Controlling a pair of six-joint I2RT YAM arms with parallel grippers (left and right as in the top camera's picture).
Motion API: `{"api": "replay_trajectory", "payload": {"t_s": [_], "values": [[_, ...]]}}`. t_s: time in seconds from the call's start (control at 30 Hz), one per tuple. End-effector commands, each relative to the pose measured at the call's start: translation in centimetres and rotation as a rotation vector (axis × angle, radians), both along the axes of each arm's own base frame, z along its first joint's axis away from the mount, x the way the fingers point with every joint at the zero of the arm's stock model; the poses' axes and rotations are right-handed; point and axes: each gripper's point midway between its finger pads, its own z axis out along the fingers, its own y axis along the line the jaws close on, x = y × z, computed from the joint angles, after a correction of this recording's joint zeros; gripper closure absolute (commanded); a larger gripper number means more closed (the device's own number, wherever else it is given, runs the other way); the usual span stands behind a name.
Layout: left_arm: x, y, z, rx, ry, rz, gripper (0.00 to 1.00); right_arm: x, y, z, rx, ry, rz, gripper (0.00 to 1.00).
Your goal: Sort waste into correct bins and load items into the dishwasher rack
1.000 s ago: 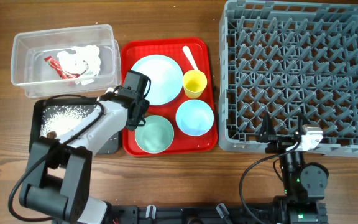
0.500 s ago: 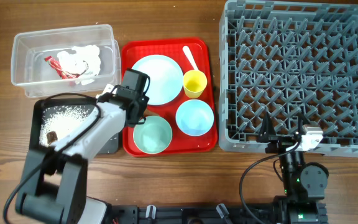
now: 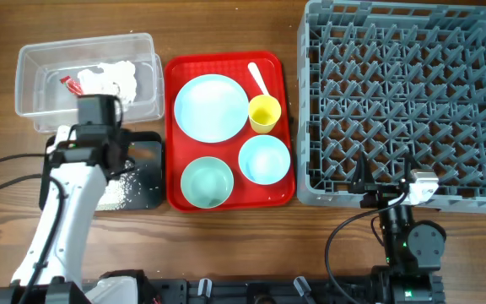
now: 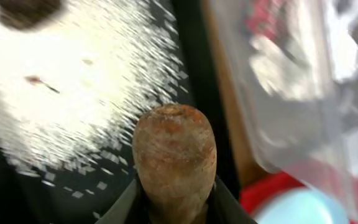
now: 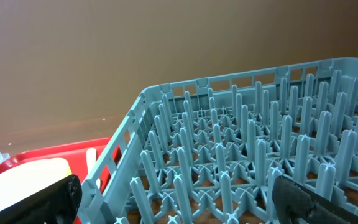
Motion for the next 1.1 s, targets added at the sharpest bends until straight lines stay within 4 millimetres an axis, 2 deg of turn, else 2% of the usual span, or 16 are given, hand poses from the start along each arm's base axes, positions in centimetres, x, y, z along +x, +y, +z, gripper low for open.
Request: {"api": "replay_trajectory", "payload": {"t_s": [0.0, 0.1, 0.17, 0.2, 0.23, 0.33, 0.4, 0.43, 0.5, 0.53, 0.57, 0.6, 0.67, 0.77, 0.9, 1.07], "values": [[-1.6, 3.6, -1.1, 0.105, 0.096, 0.061, 0.77, 0.0, 0.1, 0.1, 0.007, -0.005, 0.011, 0.0], [-1.6, 5.0, -3.5, 0.119, 0.165, 0.099, 0.76, 0.0, 0.1, 0.1, 0.007, -0.005, 0.011, 0.0], [-1.7, 5.4, -4.2, 0.115, 0.184, 0.112, 0.7, 0.0, 0.1, 0.1, 0.008, -0.005, 0.011, 0.0], [-1.8, 5.6, -4.2, 0.115, 0.182, 0.119, 0.64, 0.0, 0.1, 0.1, 0.007, -0.005, 0.011, 0.0], [-1.8, 5.7, -4.1, 0.114, 0.18, 0.124, 0.49, 0.0, 0.1, 0.1, 0.007, -0.005, 0.011, 0.0], [-1.7, 5.7, -4.0, 0.105, 0.169, 0.124, 0.45, 0.0, 0.1, 0.1, 0.008, -0.005, 0.011, 0.0], [-1.1, 5.3, -2.8, 0.085, 0.124, 0.103, 0.47, 0.0, 0.1, 0.1, 0.007, -0.005, 0.01, 0.0], [-0.2, 4.4, -1.5, 0.056, 0.077, 0.032, 0.5, 0.0, 0.1, 0.1, 0.008, -0.005, 0.01, 0.0], [2.0, 0.4, 2.1, -0.075, -0.077, -0.228, 0.53, 0.0, 0.1, 0.1, 0.007, -0.005, 0.01, 0.0], [3.3, -3.5, 4.6, -0.16, -0.208, -0.479, 0.52, 0.0, 0.1, 0.1, 0.007, -0.005, 0.011, 0.0], [3.9, -7.1, 7.0, -0.216, -0.329, -0.709, 0.44, 0.0, 0.1, 0.1, 0.007, -0.005, 0.01, 0.0], [3.7, -9.7, 8.4, -0.249, -0.397, -0.851, 0.37, 0.0, 0.1, 0.1, 0.007, -0.005, 0.011, 0.0], [3.1, -13.8, 8.7, -0.291, -0.404, -0.977, 0.3, 0.0, 0.1, 0.1, 0.007, -0.005, 0.011, 0.0], [3.5, -18.2, 10.0, -0.261, -0.474, -1.117, 0.2, 0.0, 0.1, 0.1, 0.007, -0.005, 0.011, 0.0], [4.4, -20.2, 11.1, -0.173, -0.539, -1.167, 0.0, 0.0, 0.1, 0.1, 0.007, -0.005, 0.01, 0.0], [5.5, -18.6, 10.8, -0.076, -0.52, -1.095, 0.0, 0.0, 0.1, 0.1, 0.008, -0.005, 0.011, 0.0]]}}
